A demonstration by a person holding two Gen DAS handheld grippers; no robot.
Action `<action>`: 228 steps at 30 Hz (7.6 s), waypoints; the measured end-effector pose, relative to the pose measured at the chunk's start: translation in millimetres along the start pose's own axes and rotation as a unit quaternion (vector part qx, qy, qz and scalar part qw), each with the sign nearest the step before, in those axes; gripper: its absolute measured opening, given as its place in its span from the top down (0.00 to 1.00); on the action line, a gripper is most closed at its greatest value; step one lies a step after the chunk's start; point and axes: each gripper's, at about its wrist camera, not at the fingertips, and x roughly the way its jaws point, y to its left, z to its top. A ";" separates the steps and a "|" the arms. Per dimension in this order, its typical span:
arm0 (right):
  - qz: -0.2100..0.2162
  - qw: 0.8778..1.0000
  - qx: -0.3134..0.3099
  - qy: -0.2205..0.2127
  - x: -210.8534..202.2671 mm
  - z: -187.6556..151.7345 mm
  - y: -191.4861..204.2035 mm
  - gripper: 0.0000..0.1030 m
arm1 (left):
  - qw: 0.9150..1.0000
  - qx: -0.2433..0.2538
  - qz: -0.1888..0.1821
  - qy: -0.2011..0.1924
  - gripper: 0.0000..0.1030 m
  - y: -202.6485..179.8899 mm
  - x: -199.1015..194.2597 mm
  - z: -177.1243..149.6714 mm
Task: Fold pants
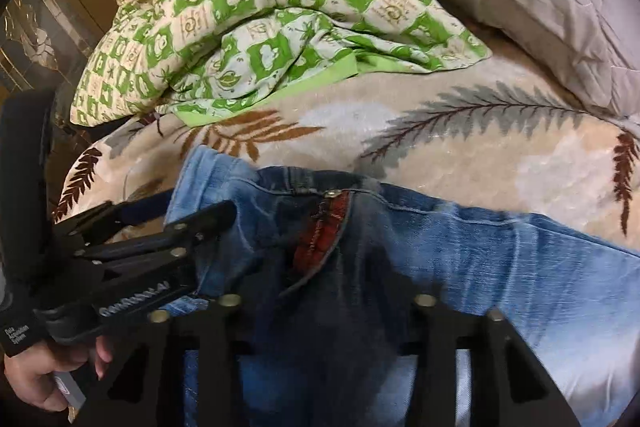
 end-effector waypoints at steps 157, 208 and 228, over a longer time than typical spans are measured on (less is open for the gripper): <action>-0.133 0.983 0.023 -0.123 -355.9 -347.0 -144.5 0.09 | 0.969 0.195 -0.129 -0.075 0.00 -189.0 -210.7 -238.9; 0.032 0.969 -0.234 -0.068 -203.5 -239.2 113.8 0.90 | 0.992 0.062 -0.096 -0.048 0.78 26.9 -217.5 -215.3; 0.034 0.974 -0.223 -0.028 -137.5 -277.9 113.1 0.87 | 0.998 0.053 -0.039 -0.012 0.65 23.1 -161.1 -252.3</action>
